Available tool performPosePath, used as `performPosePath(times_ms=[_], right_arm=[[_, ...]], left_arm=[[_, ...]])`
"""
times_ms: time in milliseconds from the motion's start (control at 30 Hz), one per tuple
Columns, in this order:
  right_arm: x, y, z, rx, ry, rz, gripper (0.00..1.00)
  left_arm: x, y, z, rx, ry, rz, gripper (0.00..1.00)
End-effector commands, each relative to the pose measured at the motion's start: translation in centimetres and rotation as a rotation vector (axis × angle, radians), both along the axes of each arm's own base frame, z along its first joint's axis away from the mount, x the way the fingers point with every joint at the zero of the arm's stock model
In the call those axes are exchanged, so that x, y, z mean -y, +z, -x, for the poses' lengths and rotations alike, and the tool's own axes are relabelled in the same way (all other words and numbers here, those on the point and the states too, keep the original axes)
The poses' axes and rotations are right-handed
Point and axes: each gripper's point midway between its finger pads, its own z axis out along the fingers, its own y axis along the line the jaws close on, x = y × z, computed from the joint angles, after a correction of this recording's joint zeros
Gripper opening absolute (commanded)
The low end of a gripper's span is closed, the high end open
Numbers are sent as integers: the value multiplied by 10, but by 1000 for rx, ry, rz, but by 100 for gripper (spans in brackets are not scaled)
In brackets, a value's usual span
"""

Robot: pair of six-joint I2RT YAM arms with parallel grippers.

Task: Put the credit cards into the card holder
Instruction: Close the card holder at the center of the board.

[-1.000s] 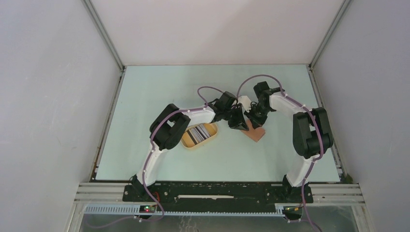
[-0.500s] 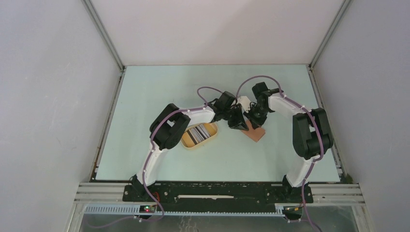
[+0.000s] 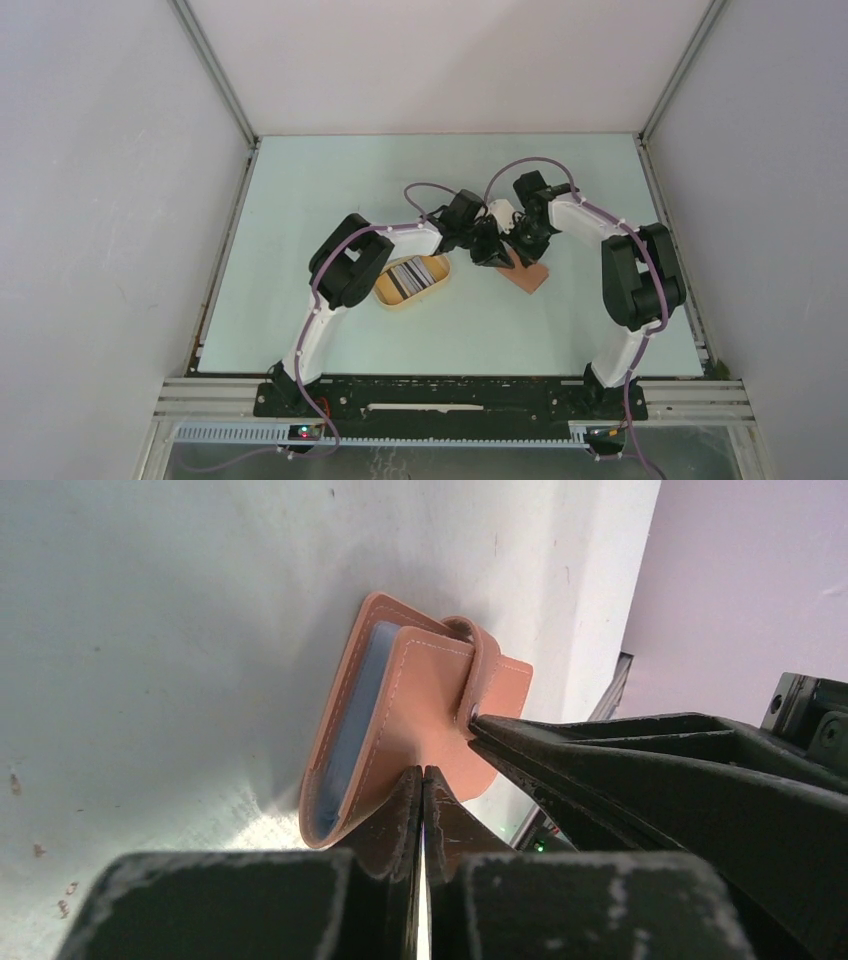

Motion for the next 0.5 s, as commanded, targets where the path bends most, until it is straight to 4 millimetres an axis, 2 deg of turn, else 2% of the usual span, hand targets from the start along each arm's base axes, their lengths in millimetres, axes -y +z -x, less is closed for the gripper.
performPosePath(times_ms=[0, 167, 467], right_arm=[[-8, -41, 30, -124, 48, 79, 0], [-8, -42, 31, -133, 48, 106, 0], [-9, -46, 35, -96, 106, 202, 0]], left_arm=[[10, -1, 8, 8, -3, 38, 6], [7, 4, 5, -6, 31, 80, 9], [-8, 35, -9, 2, 119, 171, 17]])
